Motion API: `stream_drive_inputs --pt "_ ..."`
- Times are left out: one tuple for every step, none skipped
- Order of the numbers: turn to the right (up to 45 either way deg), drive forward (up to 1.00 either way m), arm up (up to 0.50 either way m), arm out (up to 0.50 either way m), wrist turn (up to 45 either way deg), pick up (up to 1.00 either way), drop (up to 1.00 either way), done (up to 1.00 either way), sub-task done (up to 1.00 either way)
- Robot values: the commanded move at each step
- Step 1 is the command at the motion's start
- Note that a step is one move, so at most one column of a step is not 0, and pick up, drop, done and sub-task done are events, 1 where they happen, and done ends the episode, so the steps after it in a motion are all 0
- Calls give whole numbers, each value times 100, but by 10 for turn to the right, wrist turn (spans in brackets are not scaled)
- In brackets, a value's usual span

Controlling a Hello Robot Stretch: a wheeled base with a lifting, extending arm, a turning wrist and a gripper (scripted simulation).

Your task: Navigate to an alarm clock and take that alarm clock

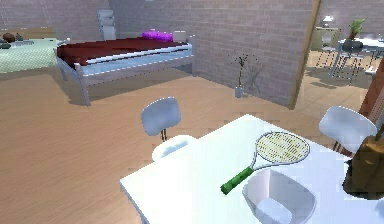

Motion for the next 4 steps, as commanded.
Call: stream_drive_inputs --pt "0 0 0 0 450 0 0 0 0" --pt "0 0 0 0 450 0 0 0 0" --pt "0 0 0 0 30 0 0 0 0" --pt "0 0 -28 0 0 0 0 0 0"
